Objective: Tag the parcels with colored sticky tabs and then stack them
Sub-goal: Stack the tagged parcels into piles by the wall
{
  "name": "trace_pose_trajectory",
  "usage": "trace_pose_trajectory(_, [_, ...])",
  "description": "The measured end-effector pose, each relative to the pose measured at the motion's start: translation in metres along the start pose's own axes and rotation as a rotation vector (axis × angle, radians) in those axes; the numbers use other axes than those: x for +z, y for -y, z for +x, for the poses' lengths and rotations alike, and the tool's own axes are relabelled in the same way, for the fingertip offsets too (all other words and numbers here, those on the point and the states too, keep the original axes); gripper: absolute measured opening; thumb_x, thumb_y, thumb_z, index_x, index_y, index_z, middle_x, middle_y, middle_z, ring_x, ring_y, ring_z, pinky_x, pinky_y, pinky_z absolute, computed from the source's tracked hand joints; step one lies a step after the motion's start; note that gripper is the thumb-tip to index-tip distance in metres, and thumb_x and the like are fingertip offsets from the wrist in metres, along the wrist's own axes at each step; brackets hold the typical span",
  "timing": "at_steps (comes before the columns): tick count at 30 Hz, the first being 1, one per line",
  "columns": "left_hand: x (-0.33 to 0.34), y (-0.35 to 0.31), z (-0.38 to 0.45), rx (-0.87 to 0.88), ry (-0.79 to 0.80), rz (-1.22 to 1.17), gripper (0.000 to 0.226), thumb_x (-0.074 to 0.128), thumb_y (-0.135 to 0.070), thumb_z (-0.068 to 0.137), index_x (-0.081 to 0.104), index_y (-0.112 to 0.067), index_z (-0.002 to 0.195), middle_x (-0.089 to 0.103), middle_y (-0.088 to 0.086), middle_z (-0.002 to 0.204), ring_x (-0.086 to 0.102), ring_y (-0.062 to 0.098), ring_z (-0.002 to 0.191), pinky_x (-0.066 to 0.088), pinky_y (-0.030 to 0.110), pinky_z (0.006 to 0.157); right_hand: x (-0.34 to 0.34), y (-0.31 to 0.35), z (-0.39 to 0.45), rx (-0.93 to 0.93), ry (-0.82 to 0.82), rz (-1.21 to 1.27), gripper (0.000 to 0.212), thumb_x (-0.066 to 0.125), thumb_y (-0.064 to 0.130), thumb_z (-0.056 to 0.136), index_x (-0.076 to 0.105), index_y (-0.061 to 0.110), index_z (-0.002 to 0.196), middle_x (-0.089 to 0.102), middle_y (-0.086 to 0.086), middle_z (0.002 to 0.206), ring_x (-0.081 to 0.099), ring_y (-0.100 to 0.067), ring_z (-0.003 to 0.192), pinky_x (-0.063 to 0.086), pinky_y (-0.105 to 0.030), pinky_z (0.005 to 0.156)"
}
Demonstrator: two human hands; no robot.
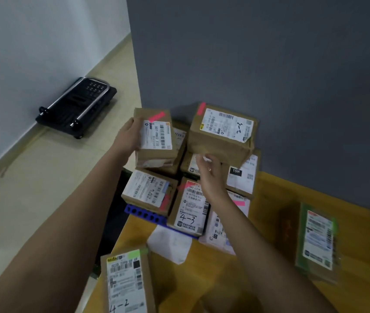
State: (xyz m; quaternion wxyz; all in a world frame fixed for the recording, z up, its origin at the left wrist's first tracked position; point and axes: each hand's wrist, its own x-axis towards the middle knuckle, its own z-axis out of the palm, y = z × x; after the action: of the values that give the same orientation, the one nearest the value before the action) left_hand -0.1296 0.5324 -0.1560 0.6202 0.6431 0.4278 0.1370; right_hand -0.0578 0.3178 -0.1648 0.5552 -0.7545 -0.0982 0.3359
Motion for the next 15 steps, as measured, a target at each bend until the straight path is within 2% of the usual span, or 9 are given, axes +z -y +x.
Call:
trace_pose_trajectory(4, [0.02,-0.007,0.024,0.007,0.047,0.095,0.043,0.039,-0.049,0.098,0.058,-0.013,0.112,0.061,0.004,0.104,0.059,0.018,0.089,0.046,0.027,0.071,-0.012,-0.014,0.004,-0.001,0.055,-0.124,0.018,0.039,0.047,0.099,0.048,0.036,0.109,0.049,0.008,0.12,0.051,-0.016,0.117,0.047,-0.032,0.09])
trace_pose_trajectory(7, [0.032,-0.009,0.031,0.058,-0.005,0.107,0.047,0.037,-0.047,0.099,0.057,-0.011,0.12,0.062,0.004,0.107,0.061,0.02,0.095,0.045,0.028,0.078,-0.013,-0.018,0.004,-0.023,0.05,-0.139,0.012,0.04,0.046,0.099,0.049,0.04,0.104,0.05,0.011,0.118,0.052,-0.015,0.117,0.046,-0.038,0.098])
trace_pose_trajectory(10, [0.032,-0.005,0.027,0.105,0.062,0.041,0.051,0.036,-0.047,0.1,0.047,-0.014,0.137,0.059,0.0,0.125,0.06,0.015,0.106,0.049,0.023,0.081,-0.014,-0.021,0.0,-0.017,0.055,-0.11,0.01,0.042,0.04,0.1,0.051,0.042,0.097,0.052,0.02,0.109,0.053,-0.014,0.116,0.044,-0.038,0.102])
trace_pose_trajectory(11, [0.03,-0.003,0.021,0.126,0.074,0.059,0.054,0.036,-0.048,0.099,0.04,-0.016,0.143,0.053,-0.001,0.134,0.055,0.014,0.115,0.047,0.024,0.089,-0.015,-0.021,-0.002,-0.023,0.057,-0.109,0.011,0.042,0.037,0.101,0.053,0.039,0.098,0.053,0.021,0.107,0.054,-0.014,0.114,0.045,-0.036,0.1])
trace_pose_trajectory(13, [0.025,0.002,0.006,0.167,0.061,0.109,0.063,0.038,-0.054,0.096,0.03,-0.021,0.148,0.039,-0.001,0.149,0.041,0.016,0.132,0.036,0.035,0.109,-0.018,-0.021,-0.011,-0.064,0.052,-0.141,0.012,0.045,0.03,0.101,0.056,0.029,0.102,0.054,0.018,0.103,0.055,-0.013,0.108,0.046,-0.025,0.092])
trace_pose_trajectory(15, [0.019,0.015,-0.024,0.16,-0.026,0.147,0.064,0.039,-0.052,0.096,0.027,-0.019,0.149,0.033,0.002,0.153,0.035,0.018,0.138,0.029,0.039,0.114,-0.023,-0.024,-0.027,-0.142,0.055,-0.236,0.012,0.048,0.021,0.1,0.059,0.022,0.105,0.056,0.014,0.098,0.056,-0.006,0.094,0.044,-0.007,0.075])
